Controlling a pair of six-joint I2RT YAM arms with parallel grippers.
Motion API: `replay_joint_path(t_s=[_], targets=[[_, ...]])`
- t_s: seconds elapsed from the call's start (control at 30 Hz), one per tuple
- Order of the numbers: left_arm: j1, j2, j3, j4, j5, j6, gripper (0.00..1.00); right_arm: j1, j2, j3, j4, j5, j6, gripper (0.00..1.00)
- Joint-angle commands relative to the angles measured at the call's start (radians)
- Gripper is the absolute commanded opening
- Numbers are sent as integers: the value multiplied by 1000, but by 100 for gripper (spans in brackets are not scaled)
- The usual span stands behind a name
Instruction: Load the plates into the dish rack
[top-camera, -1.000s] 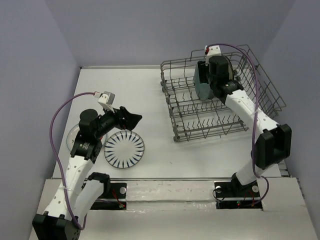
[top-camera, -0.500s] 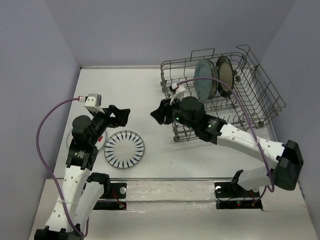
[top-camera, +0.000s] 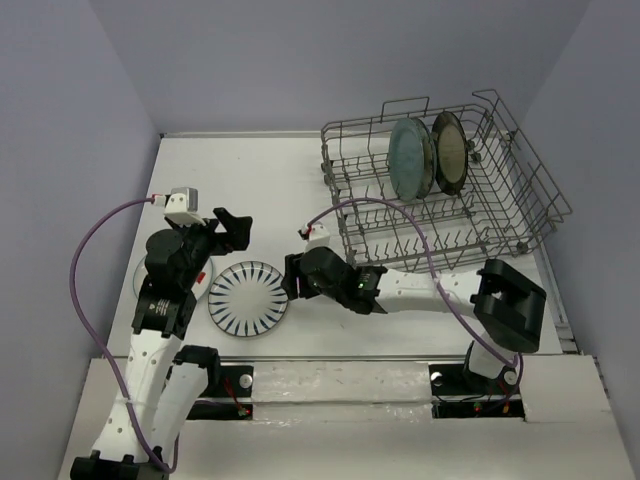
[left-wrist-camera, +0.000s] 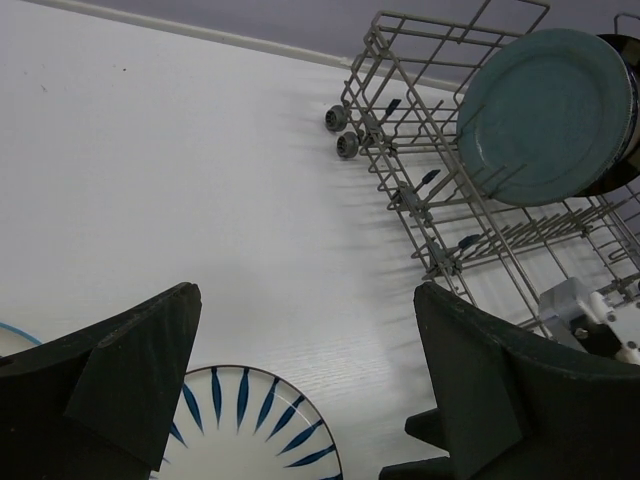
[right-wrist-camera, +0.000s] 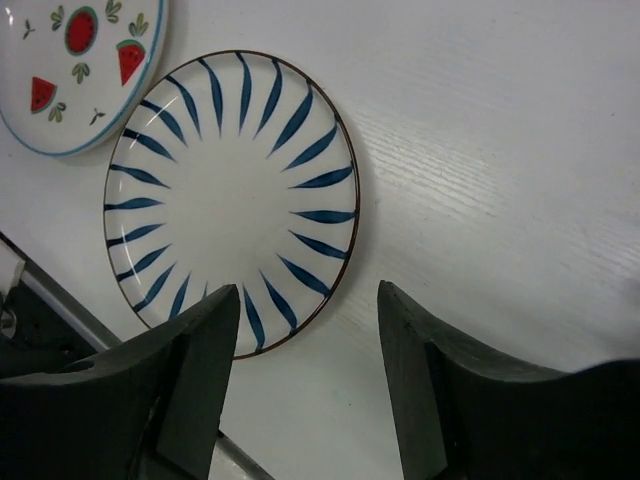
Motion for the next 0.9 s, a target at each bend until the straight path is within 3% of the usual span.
replay_joint_path(t_s=[0.0, 0.2, 0.4, 0.7, 0.87], targets=[[5, 18, 18, 42, 16, 4, 99, 12, 43, 1, 55, 89, 62, 64], [20, 32, 12, 42, 25, -1, 99, 12, 152, 24, 40, 76, 79, 61], [28, 44, 7, 42, 53, -7, 99, 12, 270, 96, 40, 26, 91, 49], [29, 37, 6, 67, 65, -5, 99, 12, 333, 125, 31, 40, 96, 40], [29, 34, 4, 67, 82, -7, 99, 12, 332, 84, 29, 45, 148, 20]])
